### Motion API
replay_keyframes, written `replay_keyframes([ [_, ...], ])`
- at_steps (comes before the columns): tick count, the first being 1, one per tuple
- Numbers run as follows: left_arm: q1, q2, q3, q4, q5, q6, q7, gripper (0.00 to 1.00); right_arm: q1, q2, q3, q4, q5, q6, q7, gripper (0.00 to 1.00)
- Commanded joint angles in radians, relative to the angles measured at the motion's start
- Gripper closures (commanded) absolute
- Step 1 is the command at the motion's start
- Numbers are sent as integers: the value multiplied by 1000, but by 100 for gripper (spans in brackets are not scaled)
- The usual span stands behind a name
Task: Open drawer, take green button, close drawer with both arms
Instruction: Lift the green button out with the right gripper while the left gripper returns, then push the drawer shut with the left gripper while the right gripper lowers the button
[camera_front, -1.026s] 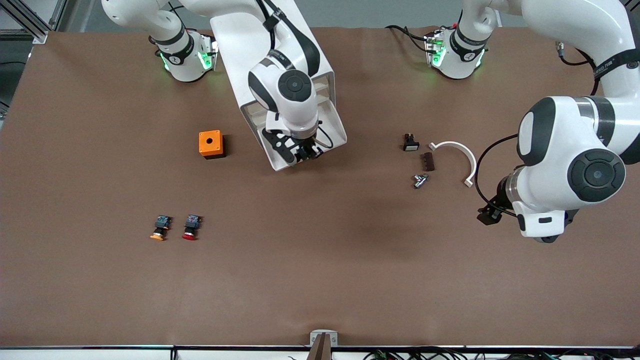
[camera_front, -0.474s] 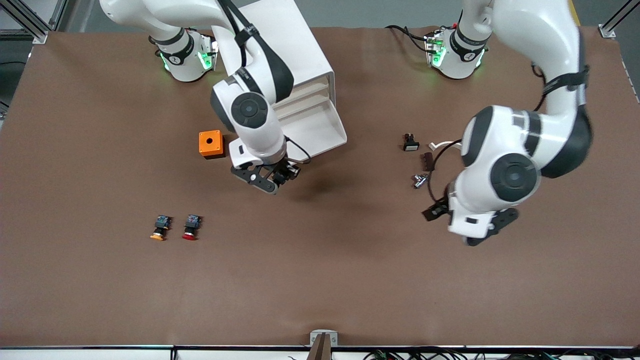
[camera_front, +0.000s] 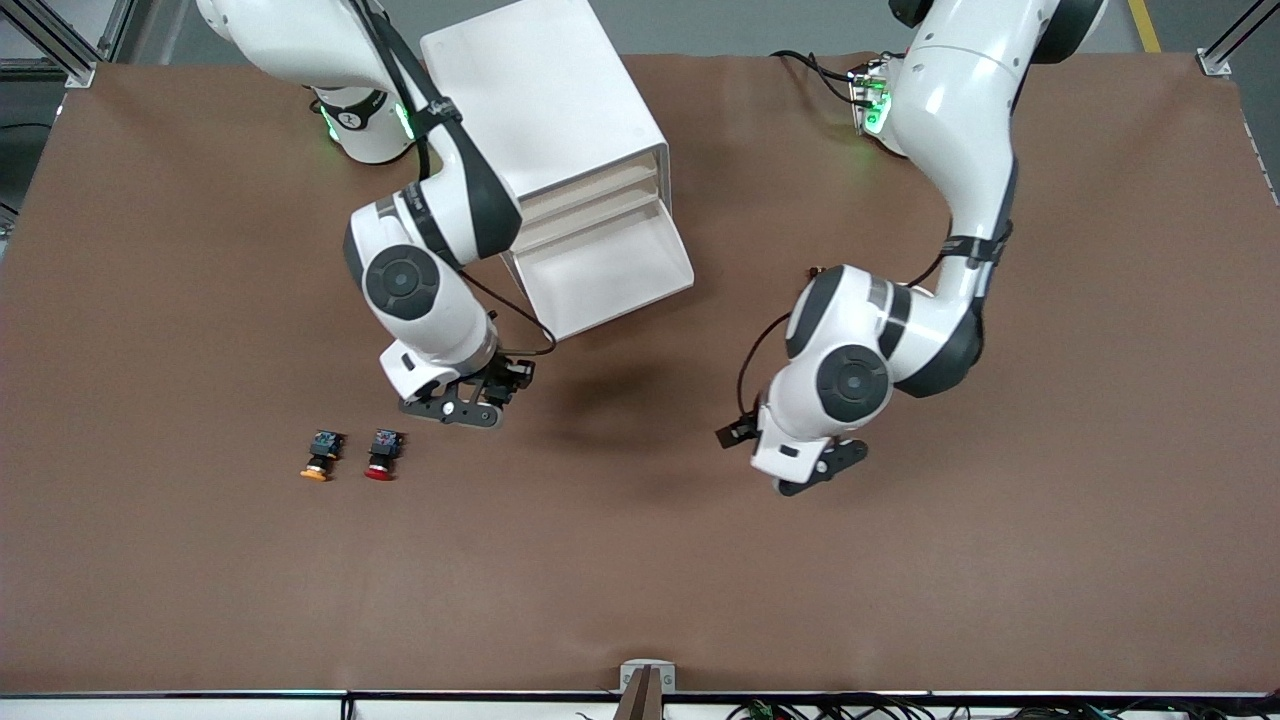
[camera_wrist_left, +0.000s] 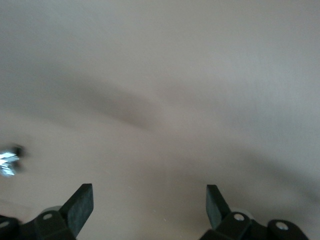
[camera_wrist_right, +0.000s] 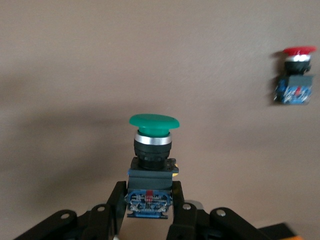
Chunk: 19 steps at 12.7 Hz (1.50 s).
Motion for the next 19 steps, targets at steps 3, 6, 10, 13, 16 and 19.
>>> replay_keyframes([
  [3,-146,83,2,-3,-41,76,-24,1,-90,46,14,-12,-26,36,-181,99],
  [6,-219,78,-6,-15,-43,64,-127,1,-114,86,14,-28,-27,88,-197,99],
  [10,-307,71,-27,-46,-43,53,-224,1,-133,160,14,-34,-27,175,-218,99],
  [13,-319,68,-95,-53,-45,53,-267,1,-156,177,16,-37,-27,198,-253,98],
  [16,-318,66,-150,-53,-45,53,-296,1,-167,185,16,-48,-26,214,-274,98],
  [19,-319,68,-187,-55,-45,53,-300,1,-167,194,16,-49,-21,240,-257,80],
])
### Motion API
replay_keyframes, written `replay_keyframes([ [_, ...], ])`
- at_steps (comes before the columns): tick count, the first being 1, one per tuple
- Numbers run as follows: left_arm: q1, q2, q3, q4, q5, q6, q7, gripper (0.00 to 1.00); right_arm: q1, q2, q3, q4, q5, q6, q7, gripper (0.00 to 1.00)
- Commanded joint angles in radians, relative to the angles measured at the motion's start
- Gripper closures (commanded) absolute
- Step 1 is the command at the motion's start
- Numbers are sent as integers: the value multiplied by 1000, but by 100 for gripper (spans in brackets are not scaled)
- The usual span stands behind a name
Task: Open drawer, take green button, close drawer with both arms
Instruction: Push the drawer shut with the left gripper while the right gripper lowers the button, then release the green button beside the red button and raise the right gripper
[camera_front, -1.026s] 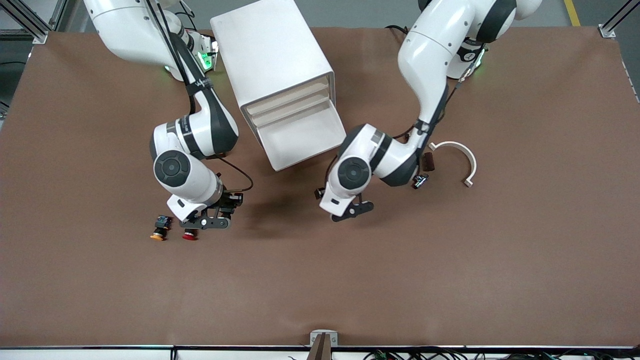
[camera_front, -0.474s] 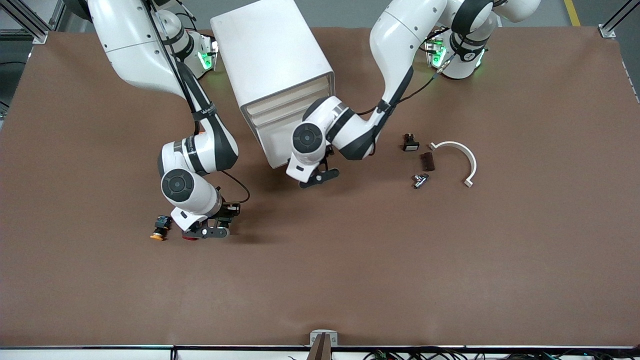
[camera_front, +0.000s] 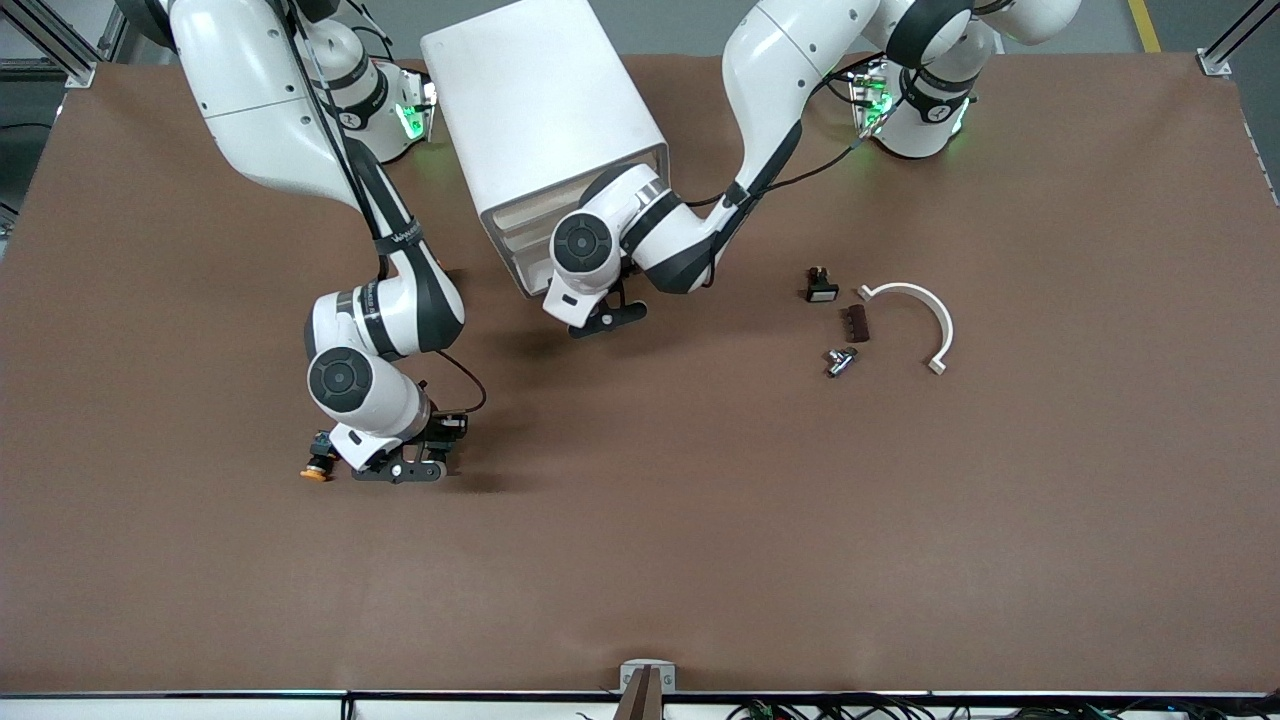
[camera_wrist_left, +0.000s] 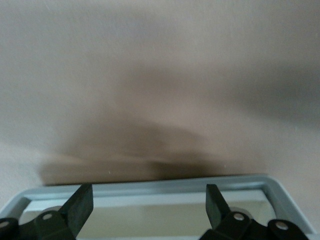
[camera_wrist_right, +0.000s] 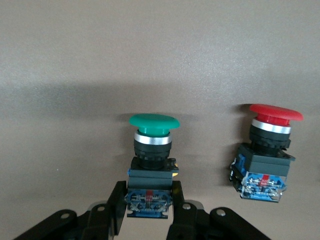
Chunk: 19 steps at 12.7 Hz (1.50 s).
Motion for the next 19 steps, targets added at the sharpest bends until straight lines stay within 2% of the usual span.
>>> replay_keyframes([
  [1,1,-26,-31,-24,-15,-1,-9,1,-17,5,16,-2,-4,18,9,68],
  [3,1,-24,-43,-25,-21,6,-12,1,-33,0,16,1,10,12,12,14],
  [4,4,-24,-45,-28,-36,4,-32,1,-58,-16,21,1,13,-7,8,0],
  [7,51,-35,-36,-25,-30,-2,-38,1,-83,-99,14,74,15,-189,64,0],
  [9,160,-73,-33,-25,-9,-8,-29,1,-117,-176,14,94,13,-273,58,0],
  [12,333,-159,-34,-21,143,-95,-1,0,-149,-295,14,88,11,-312,65,0],
  [14,413,-233,-34,-21,230,-129,89,1,-151,-375,13,82,-14,-343,63,0],
  [17,545,-306,-34,-21,289,-260,279,0,-151,-459,17,96,-134,-398,54,0],
  [19,637,-371,-34,-22,352,-269,393,0,-154,-504,16,117,-145,-450,49,0],
])
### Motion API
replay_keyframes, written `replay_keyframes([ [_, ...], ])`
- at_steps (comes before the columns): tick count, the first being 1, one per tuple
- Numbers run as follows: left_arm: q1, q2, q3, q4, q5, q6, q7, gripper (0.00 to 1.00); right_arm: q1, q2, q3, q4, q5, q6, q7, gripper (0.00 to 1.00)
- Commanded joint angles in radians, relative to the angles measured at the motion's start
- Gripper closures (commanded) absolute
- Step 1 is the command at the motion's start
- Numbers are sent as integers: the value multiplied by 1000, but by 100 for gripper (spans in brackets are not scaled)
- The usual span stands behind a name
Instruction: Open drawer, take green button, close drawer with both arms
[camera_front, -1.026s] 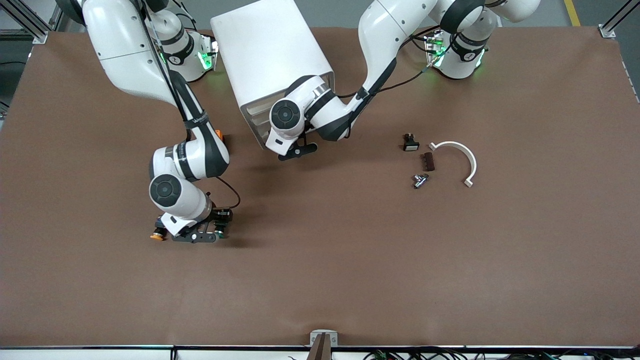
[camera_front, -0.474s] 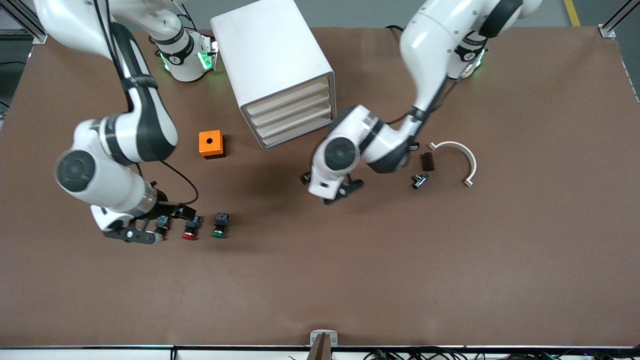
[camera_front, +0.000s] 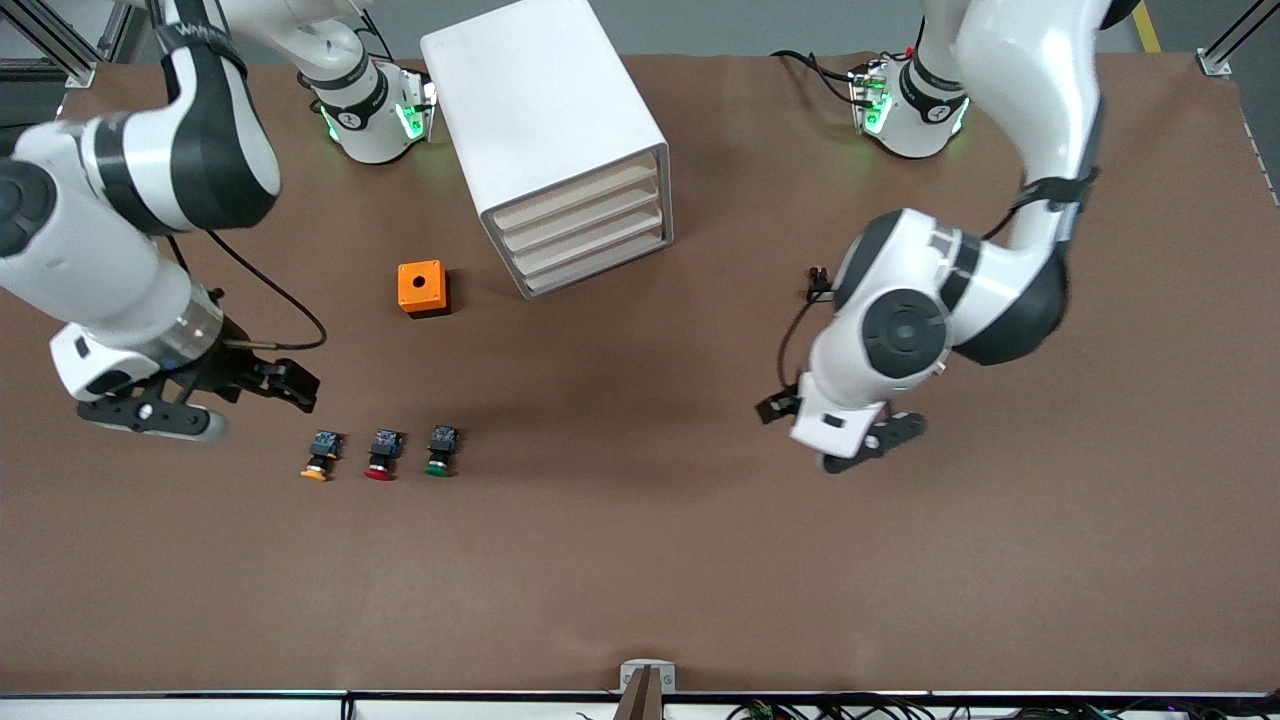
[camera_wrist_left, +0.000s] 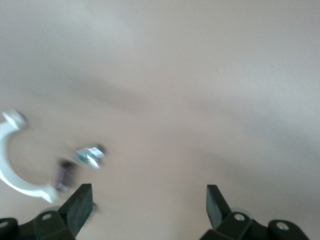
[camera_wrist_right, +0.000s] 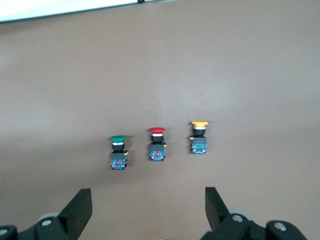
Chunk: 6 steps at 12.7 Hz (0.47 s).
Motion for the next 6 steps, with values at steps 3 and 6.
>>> replay_keyframes([
  [3,178,-135,-10,-34,50,-26,220,0,-24,-81,14,85,-31,-193,12,0],
  [6,245,-177,-11,-34,59,-35,275,0,-25,-87,10,142,-31,-264,3,0],
])
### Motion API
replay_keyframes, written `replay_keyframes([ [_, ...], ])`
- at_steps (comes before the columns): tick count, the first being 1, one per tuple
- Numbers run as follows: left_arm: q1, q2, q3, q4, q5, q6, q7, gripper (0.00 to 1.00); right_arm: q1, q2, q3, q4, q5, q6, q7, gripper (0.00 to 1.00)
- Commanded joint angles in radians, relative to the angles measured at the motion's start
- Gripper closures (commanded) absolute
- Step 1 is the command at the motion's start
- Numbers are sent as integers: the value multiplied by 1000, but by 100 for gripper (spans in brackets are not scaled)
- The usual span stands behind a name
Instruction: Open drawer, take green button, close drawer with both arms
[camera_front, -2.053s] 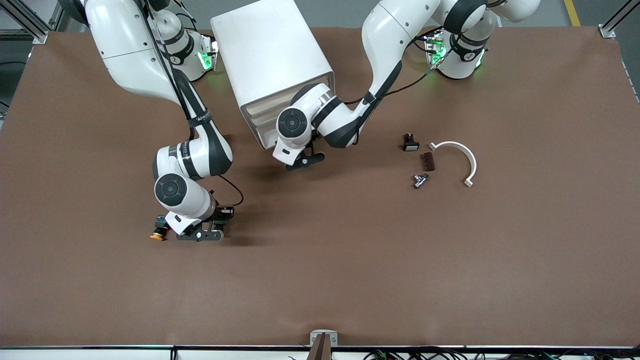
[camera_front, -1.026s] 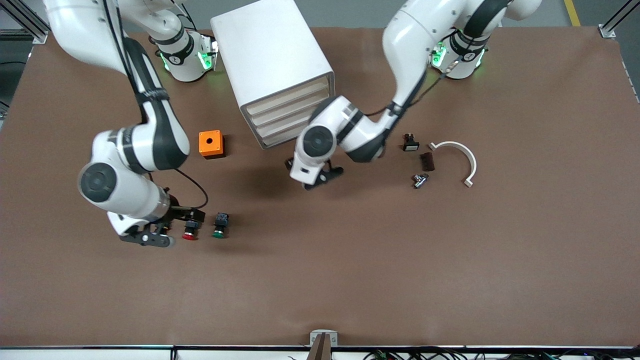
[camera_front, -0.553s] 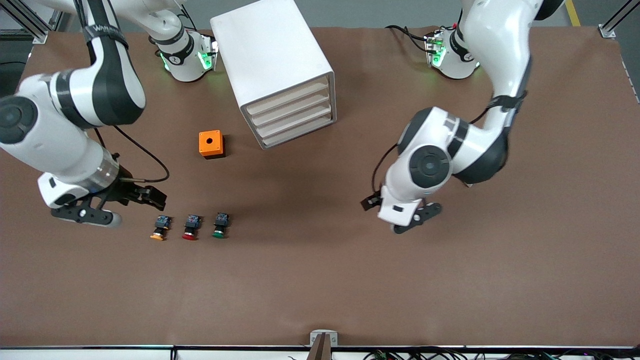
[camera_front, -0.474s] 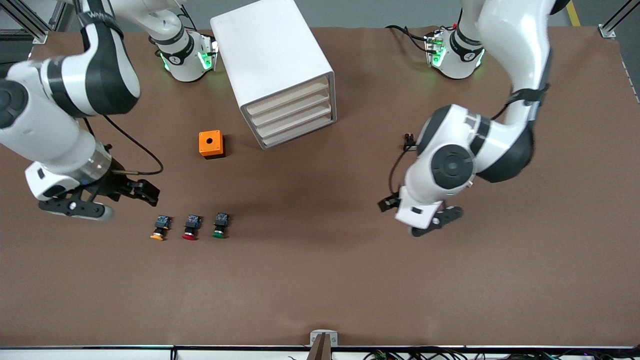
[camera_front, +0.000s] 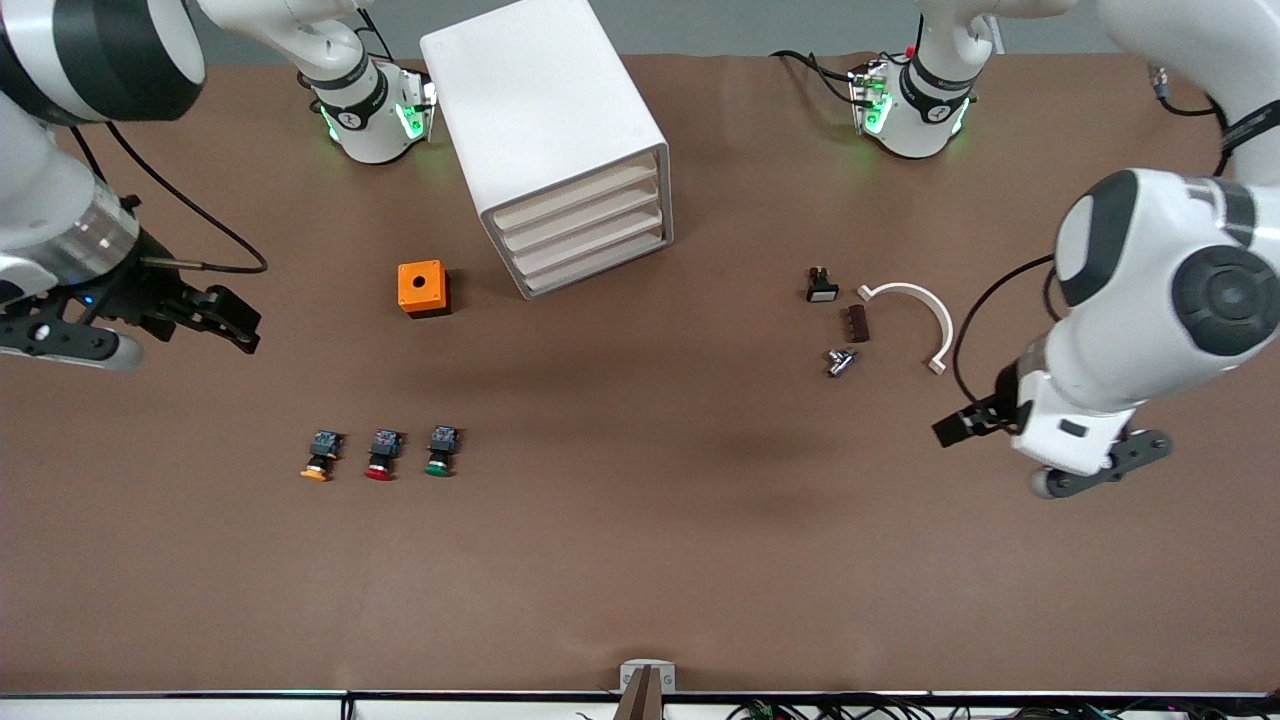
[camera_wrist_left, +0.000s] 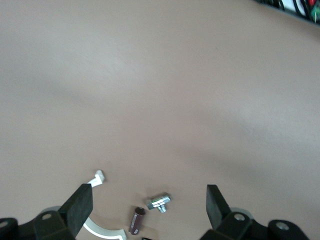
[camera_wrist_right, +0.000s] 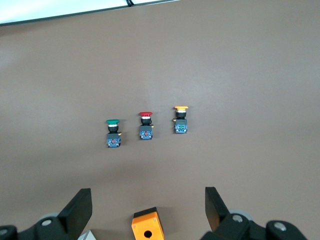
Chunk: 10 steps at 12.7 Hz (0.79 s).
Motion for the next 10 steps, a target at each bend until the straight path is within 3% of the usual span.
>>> replay_keyframes([
  [1,37,-66,-11,-31,26,-29,74,0,-19,-7,12,36,-19,-39,-2,0],
  [7,128,-185,-16,-44,14,-158,260,0,-49,-93,12,34,-3,-108,-28,0],
  [10,140,-299,-11,-166,12,-160,291,1,-112,-134,12,39,-5,-198,-27,0],
])
